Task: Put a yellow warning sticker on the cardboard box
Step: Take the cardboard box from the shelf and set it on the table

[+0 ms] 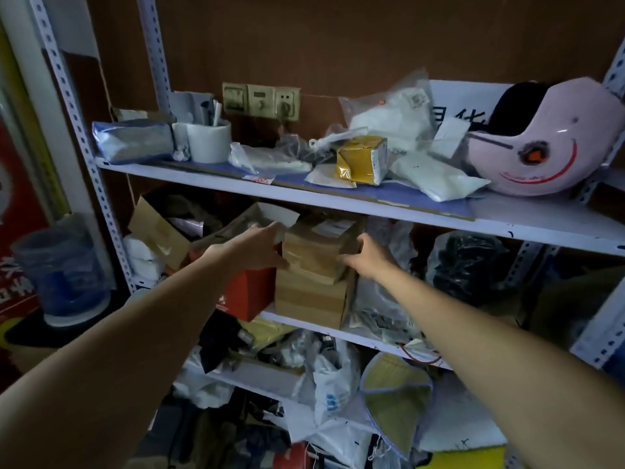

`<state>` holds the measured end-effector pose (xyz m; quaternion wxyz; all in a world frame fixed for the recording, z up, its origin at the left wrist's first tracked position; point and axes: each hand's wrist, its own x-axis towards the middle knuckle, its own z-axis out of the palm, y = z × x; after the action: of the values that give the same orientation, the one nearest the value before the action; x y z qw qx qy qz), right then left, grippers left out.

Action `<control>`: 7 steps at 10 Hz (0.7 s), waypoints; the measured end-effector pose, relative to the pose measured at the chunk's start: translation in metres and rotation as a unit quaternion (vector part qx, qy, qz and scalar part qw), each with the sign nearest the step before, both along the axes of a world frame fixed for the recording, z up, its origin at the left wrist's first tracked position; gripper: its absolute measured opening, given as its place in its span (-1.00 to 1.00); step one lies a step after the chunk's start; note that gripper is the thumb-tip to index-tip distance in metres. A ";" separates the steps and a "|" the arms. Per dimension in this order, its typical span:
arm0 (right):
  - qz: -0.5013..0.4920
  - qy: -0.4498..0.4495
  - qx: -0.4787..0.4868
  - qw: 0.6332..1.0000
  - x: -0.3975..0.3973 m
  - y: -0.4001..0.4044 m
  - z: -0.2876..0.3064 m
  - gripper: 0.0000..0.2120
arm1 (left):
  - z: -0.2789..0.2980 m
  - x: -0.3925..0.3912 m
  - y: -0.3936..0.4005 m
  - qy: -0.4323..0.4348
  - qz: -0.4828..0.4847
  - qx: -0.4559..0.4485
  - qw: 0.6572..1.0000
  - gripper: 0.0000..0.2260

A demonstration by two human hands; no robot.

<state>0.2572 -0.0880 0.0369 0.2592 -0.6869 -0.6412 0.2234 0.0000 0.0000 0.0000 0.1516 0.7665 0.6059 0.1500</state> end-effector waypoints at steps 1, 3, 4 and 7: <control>0.034 0.026 -0.006 0.999 -0.003 0.024 -0.008 0.02 | 0.007 0.017 -0.006 0.002 0.008 -0.016 1.000 0.07; 0.060 0.104 0.018 0.993 -0.014 0.080 -0.044 0.37 | 0.027 0.040 0.000 -0.060 -0.035 -0.038 0.997 -0.15; 0.039 0.124 0.033 0.991 -0.018 0.089 -0.056 0.39 | 0.022 0.042 0.007 -0.094 -0.043 -0.042 0.994 -0.14; 0.016 0.161 0.092 0.982 -0.021 0.081 -0.064 0.00 | -0.011 0.031 0.033 -0.217 -0.066 0.011 0.974 -0.02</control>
<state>0.2359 -0.0075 -0.0274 0.4178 -0.6044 -0.6201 0.2752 0.0309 0.0326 -0.0109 0.2802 0.7558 0.5049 0.3089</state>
